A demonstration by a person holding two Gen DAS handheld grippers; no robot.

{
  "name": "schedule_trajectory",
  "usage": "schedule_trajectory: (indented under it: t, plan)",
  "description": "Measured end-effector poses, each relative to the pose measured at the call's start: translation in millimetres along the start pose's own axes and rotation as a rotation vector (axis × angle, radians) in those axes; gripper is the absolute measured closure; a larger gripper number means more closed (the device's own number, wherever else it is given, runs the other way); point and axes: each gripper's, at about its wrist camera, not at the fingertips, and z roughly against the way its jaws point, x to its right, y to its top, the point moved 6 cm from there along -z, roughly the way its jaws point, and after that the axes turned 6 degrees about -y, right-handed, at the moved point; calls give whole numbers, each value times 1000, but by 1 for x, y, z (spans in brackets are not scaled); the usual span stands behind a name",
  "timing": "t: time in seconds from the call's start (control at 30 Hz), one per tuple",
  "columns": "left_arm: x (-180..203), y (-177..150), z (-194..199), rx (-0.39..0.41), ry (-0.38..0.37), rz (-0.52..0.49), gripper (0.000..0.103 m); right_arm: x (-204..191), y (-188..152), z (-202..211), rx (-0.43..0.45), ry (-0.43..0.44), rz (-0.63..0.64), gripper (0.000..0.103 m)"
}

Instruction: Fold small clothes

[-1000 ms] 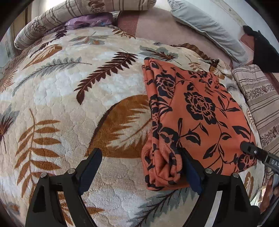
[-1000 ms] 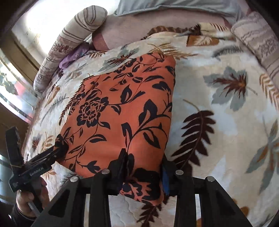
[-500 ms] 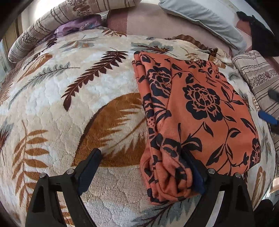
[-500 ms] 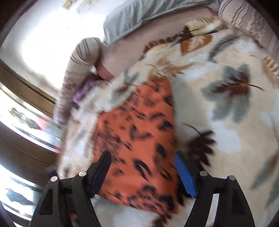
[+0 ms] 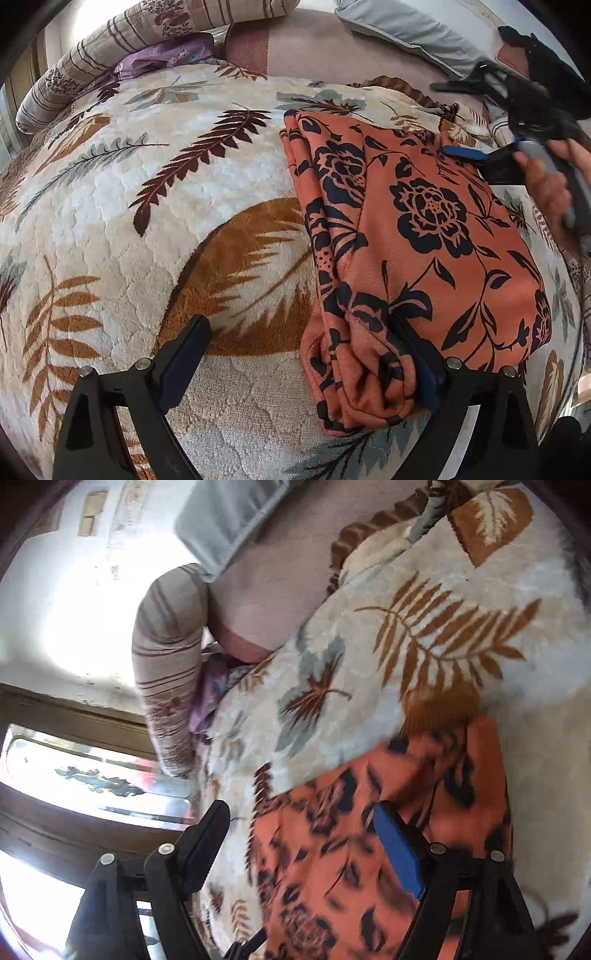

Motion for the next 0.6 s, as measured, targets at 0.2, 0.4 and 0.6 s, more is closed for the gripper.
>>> schedule_trajectory:
  t: [0.2,0.4,0.6]
  plan:
    - [-2,0,0,-4,-20,-2,7,13,19,20,142,89,-91,20]
    - [0,1,25,28,11,10,7,-3,-94,69,79,92,32,19]
    - [0,-18,24,10,15,32,7,35,-179,85,41,28,8,10]
